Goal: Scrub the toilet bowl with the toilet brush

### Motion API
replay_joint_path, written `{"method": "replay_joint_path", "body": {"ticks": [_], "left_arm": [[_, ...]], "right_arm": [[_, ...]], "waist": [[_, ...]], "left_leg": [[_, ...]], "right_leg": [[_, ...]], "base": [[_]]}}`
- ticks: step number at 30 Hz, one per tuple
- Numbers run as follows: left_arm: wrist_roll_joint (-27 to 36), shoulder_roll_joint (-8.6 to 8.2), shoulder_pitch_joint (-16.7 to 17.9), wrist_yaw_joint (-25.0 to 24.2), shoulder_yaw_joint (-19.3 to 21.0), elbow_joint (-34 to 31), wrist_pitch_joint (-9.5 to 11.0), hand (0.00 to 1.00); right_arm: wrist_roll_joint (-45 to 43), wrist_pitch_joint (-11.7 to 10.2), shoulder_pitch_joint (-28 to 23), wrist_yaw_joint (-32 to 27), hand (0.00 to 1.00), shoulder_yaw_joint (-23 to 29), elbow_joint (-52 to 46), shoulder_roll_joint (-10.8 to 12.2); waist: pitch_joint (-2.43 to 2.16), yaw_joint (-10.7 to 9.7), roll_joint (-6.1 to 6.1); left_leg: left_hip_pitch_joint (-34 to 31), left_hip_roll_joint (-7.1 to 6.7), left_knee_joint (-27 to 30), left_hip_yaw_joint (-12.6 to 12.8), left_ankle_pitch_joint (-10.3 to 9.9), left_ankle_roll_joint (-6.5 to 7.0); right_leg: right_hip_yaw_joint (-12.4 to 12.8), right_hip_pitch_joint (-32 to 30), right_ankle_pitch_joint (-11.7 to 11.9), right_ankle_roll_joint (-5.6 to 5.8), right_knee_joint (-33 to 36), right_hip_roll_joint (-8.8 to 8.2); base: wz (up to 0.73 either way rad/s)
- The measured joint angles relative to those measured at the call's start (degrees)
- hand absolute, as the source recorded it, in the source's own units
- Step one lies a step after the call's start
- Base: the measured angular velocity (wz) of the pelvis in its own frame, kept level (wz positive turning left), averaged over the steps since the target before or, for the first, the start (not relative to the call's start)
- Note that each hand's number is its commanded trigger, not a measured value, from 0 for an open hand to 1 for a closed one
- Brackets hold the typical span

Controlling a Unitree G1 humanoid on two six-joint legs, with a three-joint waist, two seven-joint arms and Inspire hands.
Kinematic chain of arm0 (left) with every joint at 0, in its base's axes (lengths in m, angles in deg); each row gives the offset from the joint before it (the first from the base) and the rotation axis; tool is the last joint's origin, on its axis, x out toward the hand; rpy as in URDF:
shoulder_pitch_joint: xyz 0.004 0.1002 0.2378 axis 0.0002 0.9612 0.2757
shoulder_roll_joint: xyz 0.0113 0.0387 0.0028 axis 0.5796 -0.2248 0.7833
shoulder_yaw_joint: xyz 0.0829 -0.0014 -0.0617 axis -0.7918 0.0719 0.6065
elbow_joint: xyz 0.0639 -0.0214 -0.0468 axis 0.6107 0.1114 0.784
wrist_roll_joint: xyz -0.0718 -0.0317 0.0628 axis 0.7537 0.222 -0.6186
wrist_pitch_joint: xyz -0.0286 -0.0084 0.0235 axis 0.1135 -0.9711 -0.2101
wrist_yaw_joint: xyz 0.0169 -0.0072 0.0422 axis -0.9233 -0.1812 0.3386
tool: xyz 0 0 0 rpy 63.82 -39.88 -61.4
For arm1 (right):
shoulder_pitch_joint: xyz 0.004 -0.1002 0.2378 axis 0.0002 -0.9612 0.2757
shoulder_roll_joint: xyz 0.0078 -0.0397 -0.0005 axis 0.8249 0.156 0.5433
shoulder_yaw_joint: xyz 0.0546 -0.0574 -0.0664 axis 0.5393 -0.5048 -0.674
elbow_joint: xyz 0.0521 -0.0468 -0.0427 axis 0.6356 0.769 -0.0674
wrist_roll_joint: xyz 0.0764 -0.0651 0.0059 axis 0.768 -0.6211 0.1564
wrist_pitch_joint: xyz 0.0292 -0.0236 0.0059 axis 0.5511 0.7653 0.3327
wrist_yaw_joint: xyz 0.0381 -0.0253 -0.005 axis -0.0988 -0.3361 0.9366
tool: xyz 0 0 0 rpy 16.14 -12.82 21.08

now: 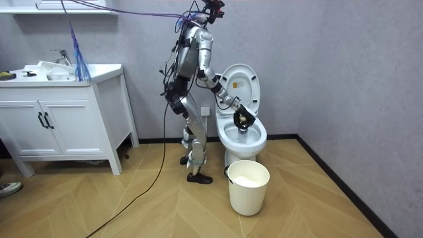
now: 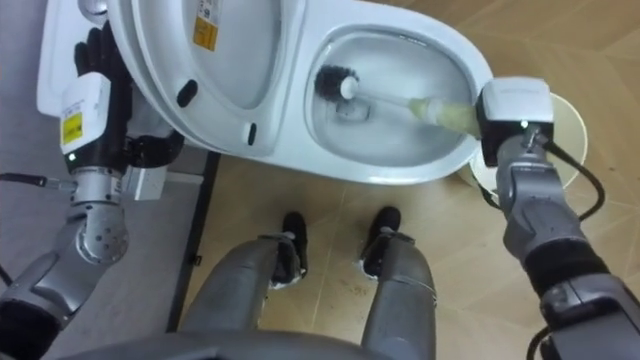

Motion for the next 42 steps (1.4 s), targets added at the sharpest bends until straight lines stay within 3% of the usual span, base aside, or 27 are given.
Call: {"method": "replay_joint_path", "body": {"ticks": [7,8,12,14,17,19,20,25,31,34,36,42], "left_arm": [[0.17,0.35,0.00,-0.26,-0.03,0.32,0.06,0.00],[0.17,0.28,0.00,-0.26,-0.16,0.58,0.10,0.00],[0.15,-0.32,0.73,0.07,-0.32,1.82,0.25,0.00],[0.20,-0.42,0.59,0.69,-1.01,3.66,0.30,0.00],[0.16,-0.41,0.65,0.63,-1.44,3.73,0.27,0.00],[0.17,-0.49,0.52,0.60,-1.63,3.16,0.07,0.00],[0.15,-0.48,0.54,0.56,-1.57,2.74,0.07,0.00],[-1.50,-0.74,-0.10,-0.99,-1.16,1.00,0.05,0.00],[-2.24,-1.16,-0.32,-2.70,-1.22,-1.24,0.11,0.00],[-2.32,-1.73,-0.58,-3.49,-1.55,-1.17,0.57,0.00],[-2.32,-1.92,-0.37,-3.48,-2.01,-1.04,0.63,0.00],[-2.27,-2.00,0.12,-3.03,-2.35,0.42,1.06,0.00]], "right_arm": [[-0.88,4.48,-5.89,6.52,1.00,-2.52,-11.22,0.44],[-0.97,5.16,-7.04,7.83,1.00,-2.69,-11.26,0.60],[-0.92,5.32,-8.20,7.25,1.00,-2.56,-8.94,0.90],[1.58,4.50,-7.00,4.72,1.00,-2.69,-2.24,1.06],[5.81,1.17,-4.12,2.33,1.00,-3.07,8.74,0.94],[10.20,-1.05,-1.40,1.27,1.00,-3.30,15.42,0.81],[12.65,-2.30,0.78,0.82,1.00,-3.18,19.15,0.77],[12.93,-5.01,9.15,-0.90,1.00,-2.06,27.32,-0.60],[11.21,-5.58,10.04,-1.69,1.00,-3.68,26.67,-2.73],[8.42,-5.17,6.92,-1.57,1.00,-7.12,26.65,-2.20],[8.64,-3.38,3.70,-1.89,1.00,-6.74,26.25,-0.89],[10.65,-2.88,1.00,-3.62,1.00,-5.56,26.49,-0.04]], "waist": [[-0.17,0.58,0.28],[-0.41,0.83,0.75],[-0.57,0.54,3.39],[-0.83,0.91,4.21],[-0.70,1.01,4.23],[-0.44,0.94,3.84],[-0.01,1.00,3.20],[0.36,0.85,2.63],[0.54,2.30,2.30],[0.19,2.64,3.27],[0.15,2.69,3.47],[-0.20,2.62,4.65]], "left_leg": [[0.13,1.37,-0.33,-0.20,-0.30,-0.28],[0.20,1.58,-0.33,-0.20,-0.38,-0.38],[-0.01,2.07,-0.31,-0.33,-0.56,-0.51],[0.53,1.95,-0.81,-0.12,-0.55,-0.52],[0.91,1.52,-1.26,-0.11,-0.35,-0.58],[0.84,0.95,-1.00,-0.15,-0.32,-0.54],[0.51,0.65,-0.49,-0.20,-0.28,-0.47],[-0.99,-0.88,-0.06,-0.23,0.15,0.15],[-1.35,-0.96,0.20,-0.28,0.17,0.22],[-1.01,-0.74,0.21,-0.91,0.18,0.22],[-0.23,-0.82,-0.37,-0.91,0.18,0.22],[0.80,-0.79,-1.29,-0.77,0.22,0.30]], "right_leg": [[-0.77,1.68,1.25,-0.31,-2.68,1.59],[-0.80,1.98,1.47,-0.36,-3.14,1.87],[-1.16,2.56,2.24,-0.42,-4.28,2.54],[-0.91,2.56,2.23,-0.40,-4.19,2.49],[-1.08,2.42,1.32,-0.38,-2.87,1.74],[-0.78,1.60,0.42,-0.26,-1.73,1.00],[-0.78,0.95,0.12,-0.31,-1.06,0.55],[-0.58,-1.44,-1.04,0.04,1.91,-1.53],[-1.08,-1.25,-1.17,0.30,1.52,-1.77],[-2.30,0.27,-1.17,0.36,0.60,-1.57],[-2.35,1.15,-1.30,0.66,0.03,-1.46],[-2.20,2.19,-0.99,1.01,-1.16,-1.08]], "base": [[-0.05],[-0.10],[-0.05],[-0.02],[0.09],[0.14],[0.08],[0.14],[0.05],[0.14],[0.05],[-0.01]]}}
